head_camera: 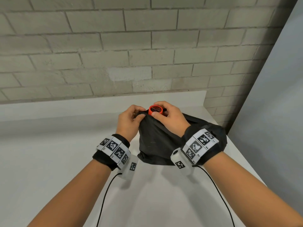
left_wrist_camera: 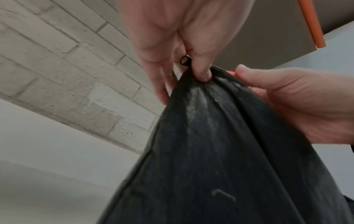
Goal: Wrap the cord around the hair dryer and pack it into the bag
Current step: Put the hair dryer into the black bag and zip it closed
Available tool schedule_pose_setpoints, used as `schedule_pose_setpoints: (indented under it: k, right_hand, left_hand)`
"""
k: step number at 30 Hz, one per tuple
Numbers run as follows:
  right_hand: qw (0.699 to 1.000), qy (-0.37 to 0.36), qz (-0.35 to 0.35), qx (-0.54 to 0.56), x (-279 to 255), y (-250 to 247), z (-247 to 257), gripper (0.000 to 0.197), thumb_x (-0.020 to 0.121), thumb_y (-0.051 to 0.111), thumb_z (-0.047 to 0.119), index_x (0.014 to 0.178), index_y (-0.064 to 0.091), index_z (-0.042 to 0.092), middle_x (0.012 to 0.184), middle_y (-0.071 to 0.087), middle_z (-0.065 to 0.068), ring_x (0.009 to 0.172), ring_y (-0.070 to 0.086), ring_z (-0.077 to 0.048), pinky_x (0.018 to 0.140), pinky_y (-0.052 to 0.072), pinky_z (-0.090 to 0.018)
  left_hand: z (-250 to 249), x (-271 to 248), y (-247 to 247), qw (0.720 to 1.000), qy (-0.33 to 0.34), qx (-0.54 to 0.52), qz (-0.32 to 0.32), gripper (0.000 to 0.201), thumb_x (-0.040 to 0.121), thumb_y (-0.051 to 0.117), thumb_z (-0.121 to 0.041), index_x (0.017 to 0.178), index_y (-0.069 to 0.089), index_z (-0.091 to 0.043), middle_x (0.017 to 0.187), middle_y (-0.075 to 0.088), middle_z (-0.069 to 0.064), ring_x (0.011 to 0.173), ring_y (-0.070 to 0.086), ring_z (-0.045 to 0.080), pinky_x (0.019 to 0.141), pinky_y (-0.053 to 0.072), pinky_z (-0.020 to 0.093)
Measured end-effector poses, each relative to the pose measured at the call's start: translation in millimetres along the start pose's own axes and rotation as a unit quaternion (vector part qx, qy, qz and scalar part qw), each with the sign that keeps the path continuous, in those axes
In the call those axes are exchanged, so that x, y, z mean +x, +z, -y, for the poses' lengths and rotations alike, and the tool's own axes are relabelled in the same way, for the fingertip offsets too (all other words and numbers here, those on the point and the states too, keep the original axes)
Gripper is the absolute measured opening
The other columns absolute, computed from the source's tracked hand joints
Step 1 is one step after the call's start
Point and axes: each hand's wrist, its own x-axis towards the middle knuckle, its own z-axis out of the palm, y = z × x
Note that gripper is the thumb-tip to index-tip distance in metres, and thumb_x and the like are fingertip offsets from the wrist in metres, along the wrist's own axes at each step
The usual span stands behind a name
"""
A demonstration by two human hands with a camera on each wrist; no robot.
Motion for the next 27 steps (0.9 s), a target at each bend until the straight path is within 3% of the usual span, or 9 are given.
schedule_pose_setpoints:
  k: [4, 9, 12, 15, 17, 19, 23, 25, 27]
  right_hand:
    - [1.0, -0.015, 0.011, 0.024, -5.9, 5.1, 5.2, 0.031, 0.083, 0.064, 0.016, 0.113, 0.059, 0.014, 0.107, 0.063, -0.001, 0.103, 0.06, -0.018, 0.097, 0.046, -0.028]
    - [0.999, -0.024, 0.015, 0.028, -11.5, 6.2, 6.9, 0.028, 0.082, 0.065, 0.015, 0.11, 0.059, 0.014, 0.102, 0.063, -0.001, 0.098, 0.062, -0.019, 0.091, 0.047, -0.025]
    - [0.999, -0.016, 0.02, 0.025, -8.4, 3.7, 5.3, 0.03, 0.082, 0.065, 0.017, 0.112, 0.058, 0.015, 0.104, 0.062, -0.001, 0.099, 0.061, -0.02, 0.093, 0.048, -0.029]
    - [1.0, 0.007, 0.019, 0.005, -4.1, 3.2, 2.7, 0.032, 0.084, 0.063, 0.022, 0.112, 0.052, 0.012, 0.112, 0.061, -0.005, 0.104, 0.06, -0.021, 0.096, 0.047, -0.035]
    - [0.999, 0.017, 0.041, -0.012, -4.1, 0.5, -0.5, 0.036, 0.087, 0.059, 0.021, 0.118, 0.046, 0.01, 0.12, 0.06, -0.01, 0.108, 0.058, -0.022, 0.099, 0.045, -0.036]
    - [0.991, 0.045, 0.101, -0.068, -11.2, -11.2, -9.8, 0.048, 0.087, 0.057, 0.03, 0.129, 0.039, 0.014, 0.125, 0.057, -0.01, 0.112, 0.056, -0.02, 0.1, 0.043, -0.033]
    - [0.909, 0.198, 0.293, -0.22, -41.7, -54.1, -40.5, 0.085, 0.069, 0.066, 0.055, 0.141, 0.025, 0.035, 0.134, 0.05, 0.0, 0.118, 0.05, -0.017, 0.108, 0.034, -0.032]
    - [0.84, 0.237, 0.297, -0.388, -53.4, -74.8, -56.2, 0.07, 0.073, 0.065, 0.049, 0.135, 0.036, 0.035, 0.128, 0.055, 0.004, 0.114, 0.051, -0.02, 0.106, 0.034, -0.04]
    - [0.824, 0.244, 0.229, -0.456, -55.2, -94.3, -65.5, 0.042, 0.083, 0.057, 0.041, 0.121, 0.053, 0.024, 0.118, 0.062, -0.002, 0.103, 0.055, -0.022, 0.098, 0.041, -0.039]
  left_hand:
    - [-11.2, 6.0, -0.8, 0.995, 0.007, -0.078, -0.056, 0.034, 0.081, 0.049, 0.012, 0.073, 0.057, -0.02, 0.077, 0.06, -0.007, 0.071, 0.057, -0.009, 0.072, 0.047, 0.009]
    - [-16.1, 5.0, -3.1, 0.982, -0.008, -0.184, 0.041, 0.035, 0.082, 0.044, 0.016, 0.078, 0.056, -0.016, 0.071, 0.068, -0.01, 0.074, 0.064, -0.001, 0.077, 0.052, 0.015]
    - [-20.4, 5.2, -1.9, 0.983, 0.007, -0.146, 0.107, 0.032, 0.086, 0.041, 0.012, 0.087, 0.056, -0.017, 0.088, 0.062, -0.004, 0.082, 0.061, -0.005, 0.085, 0.049, 0.018]
    - [-19.6, 3.3, -0.1, 0.976, 0.043, -0.083, 0.198, 0.019, 0.087, 0.05, -0.013, 0.103, 0.057, -0.02, 0.105, 0.058, -0.003, 0.102, 0.057, 0.002, 0.095, 0.044, 0.017]
    - [-15.4, 1.8, 1.6, 0.974, 0.09, 0.012, 0.206, 0.026, 0.079, 0.058, -0.03, 0.103, 0.057, -0.022, 0.109, 0.055, -0.007, 0.107, 0.053, 0.004, 0.098, 0.04, 0.015]
    - [-15.0, 2.1, 2.0, 0.977, 0.102, 0.057, 0.181, 0.028, 0.077, 0.063, -0.028, 0.102, 0.057, -0.019, 0.105, 0.054, -0.013, 0.101, 0.052, -0.003, 0.095, 0.039, 0.013]
    - [-21.7, 8.2, 0.5, 0.976, 0.068, 0.118, 0.171, 0.04, 0.083, 0.063, -0.017, 0.121, 0.054, -0.022, 0.115, 0.051, -0.007, 0.108, 0.046, 0.004, 0.097, 0.033, 0.014]
    - [-23.2, 12.2, 0.9, 0.974, 0.061, 0.133, 0.172, 0.031, 0.082, 0.064, -0.016, 0.113, 0.061, -0.021, 0.113, 0.05, -0.004, 0.108, 0.045, 0.006, 0.093, 0.029, 0.005]
    - [-25.0, 15.5, 0.5, 0.976, 0.048, 0.13, 0.167, 0.024, 0.079, 0.066, -0.014, 0.103, 0.066, -0.017, 0.108, 0.05, -0.003, 0.103, 0.046, 0.007, 0.081, 0.025, -0.008]
